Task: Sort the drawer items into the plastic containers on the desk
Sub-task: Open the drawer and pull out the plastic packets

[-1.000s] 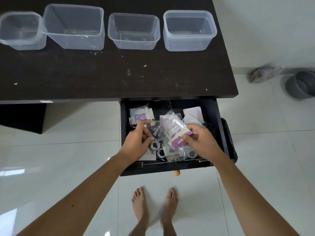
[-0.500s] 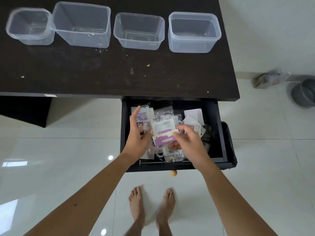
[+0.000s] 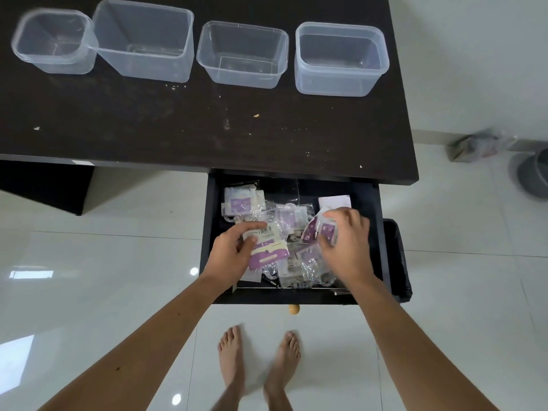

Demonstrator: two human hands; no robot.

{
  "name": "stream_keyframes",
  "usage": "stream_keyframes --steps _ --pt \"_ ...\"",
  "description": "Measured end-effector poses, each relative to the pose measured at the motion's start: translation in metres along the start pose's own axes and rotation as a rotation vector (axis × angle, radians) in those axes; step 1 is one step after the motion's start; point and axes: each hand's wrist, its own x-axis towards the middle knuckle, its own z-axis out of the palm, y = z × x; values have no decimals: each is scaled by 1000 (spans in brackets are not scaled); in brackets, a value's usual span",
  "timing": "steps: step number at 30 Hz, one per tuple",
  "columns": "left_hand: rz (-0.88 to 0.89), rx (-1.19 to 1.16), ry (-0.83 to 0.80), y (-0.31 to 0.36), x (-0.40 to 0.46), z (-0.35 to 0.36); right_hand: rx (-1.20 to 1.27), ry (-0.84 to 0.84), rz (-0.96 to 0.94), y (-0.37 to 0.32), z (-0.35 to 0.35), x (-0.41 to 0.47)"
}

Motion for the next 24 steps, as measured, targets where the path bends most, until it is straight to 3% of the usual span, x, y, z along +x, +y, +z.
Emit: stream_keyframes --steps 4,7,11,16,19,24 --pt "-28 20 5 -3 -1 2 -200 -36 -65 26 1 15" --pt "-32 29 35 -1 2 2 -60 -36 -105 27 -7 15" --pt "-41 1 66 0 5 5 337 -49 9 12 -29 13" --pt "-37 -83 2 11 6 12 580 -139 93 -17 -38 16" --pt "-78 -186 -58 21 6 20 615 -226 119 -30 -28 13" --pt "-57 -231 69 19 10 17 469 -272 85 -23 -14 5"
